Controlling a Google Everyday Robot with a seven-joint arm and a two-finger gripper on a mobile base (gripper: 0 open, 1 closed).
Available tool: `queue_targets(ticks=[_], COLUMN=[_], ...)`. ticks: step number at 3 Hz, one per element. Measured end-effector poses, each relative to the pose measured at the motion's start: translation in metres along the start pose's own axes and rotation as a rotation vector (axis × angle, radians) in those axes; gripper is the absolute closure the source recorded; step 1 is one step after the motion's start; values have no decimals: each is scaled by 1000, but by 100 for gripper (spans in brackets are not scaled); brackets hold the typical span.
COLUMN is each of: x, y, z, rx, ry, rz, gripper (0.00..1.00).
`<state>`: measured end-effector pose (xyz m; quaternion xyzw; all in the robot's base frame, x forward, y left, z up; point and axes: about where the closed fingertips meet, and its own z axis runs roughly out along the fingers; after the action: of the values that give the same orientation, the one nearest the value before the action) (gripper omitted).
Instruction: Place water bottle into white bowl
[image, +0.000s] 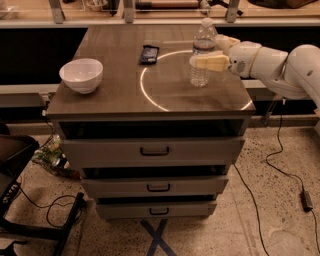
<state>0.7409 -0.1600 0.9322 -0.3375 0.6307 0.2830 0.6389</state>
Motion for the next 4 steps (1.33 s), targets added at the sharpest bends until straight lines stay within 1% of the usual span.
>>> queue_targets(ticks=[1, 3, 4], x=[1, 1, 1], y=[4, 8, 9], z=[9, 14, 16], rx=[-24, -32, -35], ry=[-4, -5, -5], rz=[9, 9, 10], gripper=[49, 95, 100])
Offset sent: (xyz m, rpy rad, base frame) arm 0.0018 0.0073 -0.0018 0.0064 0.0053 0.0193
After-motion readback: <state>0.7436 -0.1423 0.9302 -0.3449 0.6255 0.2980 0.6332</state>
